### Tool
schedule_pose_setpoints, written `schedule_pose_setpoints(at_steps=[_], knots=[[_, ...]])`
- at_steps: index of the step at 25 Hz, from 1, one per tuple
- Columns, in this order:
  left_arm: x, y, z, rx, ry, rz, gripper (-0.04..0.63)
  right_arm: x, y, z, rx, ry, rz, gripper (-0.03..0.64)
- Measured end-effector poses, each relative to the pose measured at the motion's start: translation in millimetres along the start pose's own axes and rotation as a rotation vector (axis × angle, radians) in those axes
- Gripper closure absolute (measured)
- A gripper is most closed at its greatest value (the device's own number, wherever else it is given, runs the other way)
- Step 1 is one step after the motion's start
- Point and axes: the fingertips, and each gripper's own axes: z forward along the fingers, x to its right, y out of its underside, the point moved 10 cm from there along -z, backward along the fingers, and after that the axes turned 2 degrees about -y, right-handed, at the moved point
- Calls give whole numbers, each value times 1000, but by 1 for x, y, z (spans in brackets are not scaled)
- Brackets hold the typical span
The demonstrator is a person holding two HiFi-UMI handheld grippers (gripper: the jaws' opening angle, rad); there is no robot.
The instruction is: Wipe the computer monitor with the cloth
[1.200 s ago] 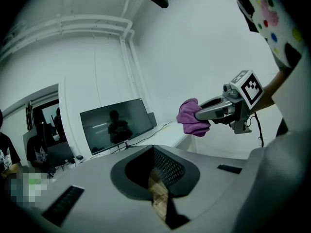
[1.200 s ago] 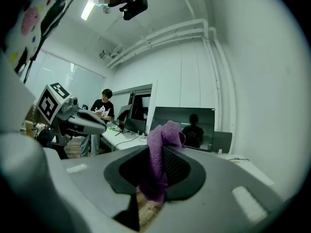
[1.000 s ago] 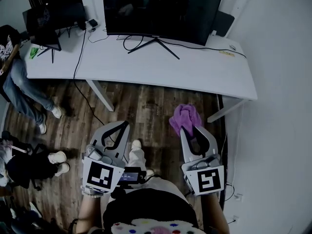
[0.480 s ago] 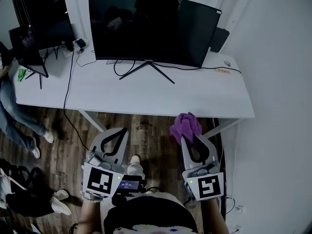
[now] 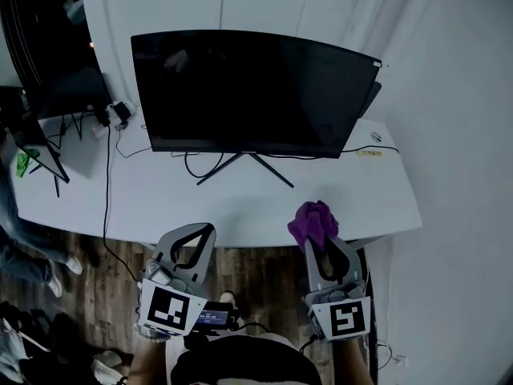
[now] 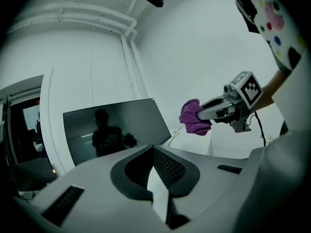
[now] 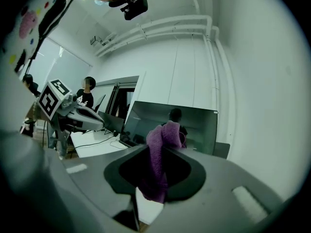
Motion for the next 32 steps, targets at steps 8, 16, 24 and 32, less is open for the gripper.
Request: schedule_pose_setpoints(at_steps=[8, 16, 24, 32], knots=[[-42, 15, 35, 10, 58, -3, 589, 5, -5, 41, -15, 94, -9, 525], [-53, 19, 58, 26, 113, -39, 589, 31, 2, 51, -97, 187, -50, 525], [-54, 17, 78, 27, 101, -33, 589, 86, 2, 65, -50, 280, -72, 525], [-52, 1, 103, 41, 77, -22, 589, 151, -21, 85, -3, 313, -143, 525]])
